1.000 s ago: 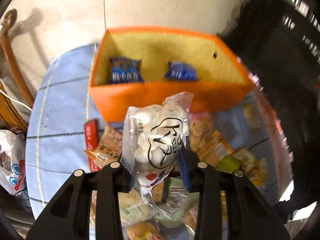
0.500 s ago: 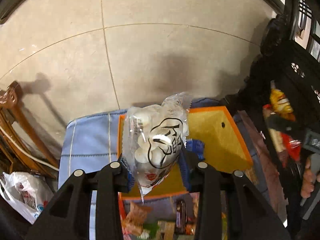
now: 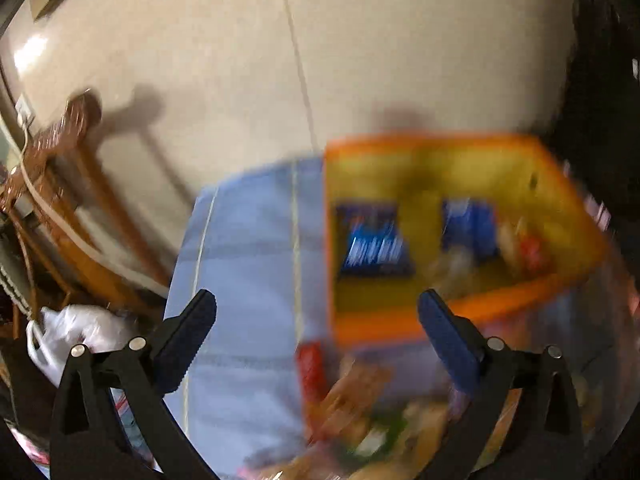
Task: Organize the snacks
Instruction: 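Grasp a biscuit packet with the left gripper while the right grasps a bread roll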
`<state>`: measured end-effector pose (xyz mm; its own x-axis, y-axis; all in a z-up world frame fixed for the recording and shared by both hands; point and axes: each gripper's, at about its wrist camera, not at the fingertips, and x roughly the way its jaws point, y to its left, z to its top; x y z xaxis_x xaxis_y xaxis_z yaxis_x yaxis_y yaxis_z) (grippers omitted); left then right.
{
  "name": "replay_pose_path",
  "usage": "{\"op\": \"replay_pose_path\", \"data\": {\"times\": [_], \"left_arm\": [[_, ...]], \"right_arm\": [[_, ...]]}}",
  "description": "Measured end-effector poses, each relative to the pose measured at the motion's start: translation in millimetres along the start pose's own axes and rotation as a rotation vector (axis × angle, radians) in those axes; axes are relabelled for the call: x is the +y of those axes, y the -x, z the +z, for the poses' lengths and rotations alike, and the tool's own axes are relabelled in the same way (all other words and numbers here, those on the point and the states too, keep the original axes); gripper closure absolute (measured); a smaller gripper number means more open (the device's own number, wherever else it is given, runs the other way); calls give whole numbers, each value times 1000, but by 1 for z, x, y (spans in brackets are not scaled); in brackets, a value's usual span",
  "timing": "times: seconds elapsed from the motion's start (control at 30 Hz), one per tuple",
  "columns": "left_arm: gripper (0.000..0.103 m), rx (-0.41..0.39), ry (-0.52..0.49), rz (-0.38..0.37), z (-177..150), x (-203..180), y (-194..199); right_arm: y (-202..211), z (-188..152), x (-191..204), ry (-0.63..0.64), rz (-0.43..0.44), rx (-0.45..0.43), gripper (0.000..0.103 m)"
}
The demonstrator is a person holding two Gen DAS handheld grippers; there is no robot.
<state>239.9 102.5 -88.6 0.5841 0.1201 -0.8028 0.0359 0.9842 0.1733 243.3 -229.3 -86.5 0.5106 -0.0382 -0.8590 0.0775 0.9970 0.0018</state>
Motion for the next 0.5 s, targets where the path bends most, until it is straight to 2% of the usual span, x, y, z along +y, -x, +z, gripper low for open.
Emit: {"op": "replay_pose_path", "data": {"times": [0.07,0.1,0.17,0.33,0.43,0.5], "left_arm": [[4,34,-3,36,-37,3,-13],[4,42,3,27,-51,0,-16],[4,81,-6,-34,-72,1,-27],[4,98,-43,-39,-89,-2,-51],[4,108,-98,-33,-90,-12,-62],[4,126,-143,-55,-91,-16,-69]], "right_arm": [[-23,-12,-29,-48,-125,25,3],[-37,-20,-44,-68,-183,33,3],[-64,-34,-64,-93,-220,78,3],[-117,-57,-79,-177,-89,195,4],[-130,-64,-69,-156,-104,187,4],[-127,-66,-62,-113,-129,120,5]]}}
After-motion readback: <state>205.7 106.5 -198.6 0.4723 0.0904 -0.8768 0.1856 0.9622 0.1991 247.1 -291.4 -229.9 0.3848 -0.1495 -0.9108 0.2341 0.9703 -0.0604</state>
